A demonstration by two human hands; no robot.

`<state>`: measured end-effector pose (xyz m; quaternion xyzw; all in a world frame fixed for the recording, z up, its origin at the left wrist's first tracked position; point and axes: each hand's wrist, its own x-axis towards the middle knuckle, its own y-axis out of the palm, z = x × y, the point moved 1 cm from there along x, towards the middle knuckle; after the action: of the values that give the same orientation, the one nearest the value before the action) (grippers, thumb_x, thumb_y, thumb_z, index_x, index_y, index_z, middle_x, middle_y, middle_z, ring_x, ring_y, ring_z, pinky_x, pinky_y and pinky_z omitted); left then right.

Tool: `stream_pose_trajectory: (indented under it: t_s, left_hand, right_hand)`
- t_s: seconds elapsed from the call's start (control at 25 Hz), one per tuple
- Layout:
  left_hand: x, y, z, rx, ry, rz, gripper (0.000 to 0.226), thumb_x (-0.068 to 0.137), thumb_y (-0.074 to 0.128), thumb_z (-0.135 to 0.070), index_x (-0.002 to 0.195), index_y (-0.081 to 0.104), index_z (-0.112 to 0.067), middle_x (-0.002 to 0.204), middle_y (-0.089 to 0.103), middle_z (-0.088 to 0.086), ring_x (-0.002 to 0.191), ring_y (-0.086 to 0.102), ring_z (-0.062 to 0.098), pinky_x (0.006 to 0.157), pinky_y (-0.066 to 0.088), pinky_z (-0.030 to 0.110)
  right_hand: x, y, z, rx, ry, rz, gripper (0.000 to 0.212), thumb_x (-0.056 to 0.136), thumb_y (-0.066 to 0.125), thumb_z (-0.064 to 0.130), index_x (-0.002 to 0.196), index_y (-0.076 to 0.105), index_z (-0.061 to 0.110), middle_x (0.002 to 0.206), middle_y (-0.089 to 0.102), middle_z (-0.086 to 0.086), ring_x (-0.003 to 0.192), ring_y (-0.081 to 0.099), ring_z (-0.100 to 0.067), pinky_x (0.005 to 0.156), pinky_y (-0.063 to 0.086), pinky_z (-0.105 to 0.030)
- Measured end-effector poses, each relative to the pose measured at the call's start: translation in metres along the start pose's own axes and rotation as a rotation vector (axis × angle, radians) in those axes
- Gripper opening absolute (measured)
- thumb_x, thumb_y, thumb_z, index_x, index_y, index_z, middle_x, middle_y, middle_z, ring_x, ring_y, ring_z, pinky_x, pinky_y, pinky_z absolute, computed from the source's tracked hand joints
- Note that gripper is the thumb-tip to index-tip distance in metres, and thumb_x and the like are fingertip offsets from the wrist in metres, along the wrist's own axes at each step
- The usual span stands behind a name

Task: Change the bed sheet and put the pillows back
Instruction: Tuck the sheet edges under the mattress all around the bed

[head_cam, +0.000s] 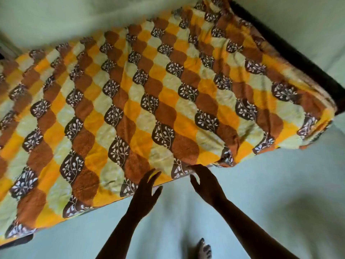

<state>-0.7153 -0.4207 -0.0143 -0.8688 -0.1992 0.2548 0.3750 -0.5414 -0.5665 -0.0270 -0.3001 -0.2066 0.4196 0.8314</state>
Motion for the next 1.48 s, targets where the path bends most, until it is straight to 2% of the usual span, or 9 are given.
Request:
stream_pose_trajectory:
  t_s: [0.16,0.28,0.44,0.56,0.8,0.96,1.24,1.36,1.48]
  left_hand:
    - [-0.002,0.001,-0.088,-0.159,0.007,-0.066,0.071,0.082,0.036,-0.066,0.131,0.049,-0.016,0.129,0.046,-0.008,0.123,0.042,0.006,0.102,0.032,0.02]
    - [0.02,0.021,-0.148,-0.172,0.106,-0.004,0.068,0.082,0.039,-0.066,0.118,0.06,-0.011,0.117,0.058,-0.002,0.109,0.056,0.018,0.097,0.042,0.033]
    - [0.063,0.052,-0.222,-0.149,0.185,0.179,0.036,0.092,0.053,-0.03,0.12,0.058,-0.007,0.121,0.057,0.009,0.103,0.05,0.008,0.082,0.031,0.003]
    - [0.112,0.088,-0.264,-0.233,0.135,0.274,0.034,0.09,0.055,-0.03,0.116,0.058,-0.008,0.117,0.057,0.013,0.091,0.054,-0.002,0.081,0.039,0.017]
    - [0.202,0.139,-0.392,-0.254,0.137,0.243,0.057,0.081,0.047,-0.047,0.116,0.062,-0.004,0.121,0.059,0.02,0.109,0.057,0.032,0.094,0.045,0.042]
    - [0.241,0.166,-0.472,-0.284,0.085,0.262,0.025,0.092,0.053,-0.01,0.112,0.062,0.001,0.111,0.063,0.022,0.103,0.059,0.035,0.092,0.046,0.043]
    - [0.256,0.238,-0.526,-0.37,-0.154,0.042,0.028,0.094,0.053,-0.027,0.114,0.065,-0.012,0.117,0.065,0.007,0.099,0.064,0.025,0.084,0.048,0.028]
    - [0.252,0.279,-0.567,-0.417,-0.333,-0.214,0.023,0.093,0.053,-0.018,0.112,0.067,-0.013,0.114,0.067,0.004,0.097,0.064,0.02,0.074,0.04,0.017]
    - [0.251,0.319,-0.606,-0.591,-0.541,-0.407,0.02,0.092,0.056,-0.017,0.107,0.067,-0.014,0.102,0.07,0.009,0.085,0.065,0.023,0.06,0.039,0.017]
  right_hand:
    - [-0.049,-0.117,-0.027,0.062,0.27,-0.037,0.026,0.088,0.051,0.015,0.104,0.066,0.03,0.102,0.065,0.016,0.087,0.061,-0.004,0.075,0.051,-0.022]
    - [-0.071,-0.183,-0.055,0.007,0.411,-0.09,0.024,0.089,0.057,0.011,0.101,0.066,0.03,0.098,0.063,0.016,0.085,0.061,-0.003,0.069,0.045,-0.012]
    - [-0.075,-0.247,-0.1,0.001,0.601,-0.101,0.02,0.091,0.056,0.015,0.105,0.067,0.023,0.103,0.064,0.006,0.084,0.062,-0.01,0.08,0.046,-0.017]
    - [-0.068,-0.298,-0.139,0.0,0.702,-0.105,0.022,0.092,0.054,0.017,0.11,0.065,0.022,0.112,0.065,0.0,0.094,0.064,-0.016,0.083,0.044,-0.019]
    - [-0.019,-0.412,-0.219,-0.053,0.775,-0.039,0.022,0.093,0.053,0.019,0.11,0.065,0.024,0.113,0.064,0.003,0.097,0.064,-0.015,0.082,0.042,-0.018]
    - [0.012,-0.454,-0.266,-0.006,0.813,-0.056,0.018,0.091,0.056,0.017,0.104,0.068,0.02,0.109,0.066,0.0,0.09,0.064,-0.015,0.078,0.044,-0.018]
    - [0.077,-0.493,-0.349,-0.083,0.539,0.324,0.044,0.087,0.051,0.041,0.109,0.064,0.005,0.105,0.066,-0.004,0.099,0.061,-0.019,0.086,0.041,-0.019]
    - [0.123,-0.513,-0.385,-0.173,0.207,0.521,0.028,0.089,0.057,0.023,0.105,0.067,0.004,0.104,0.07,-0.012,0.101,0.063,-0.026,0.095,0.045,-0.032]
    - [0.175,-0.528,-0.388,-0.243,-0.039,0.681,0.022,0.089,0.058,0.01,0.106,0.068,0.0,0.109,0.069,-0.015,0.104,0.064,-0.024,0.084,0.04,-0.014]
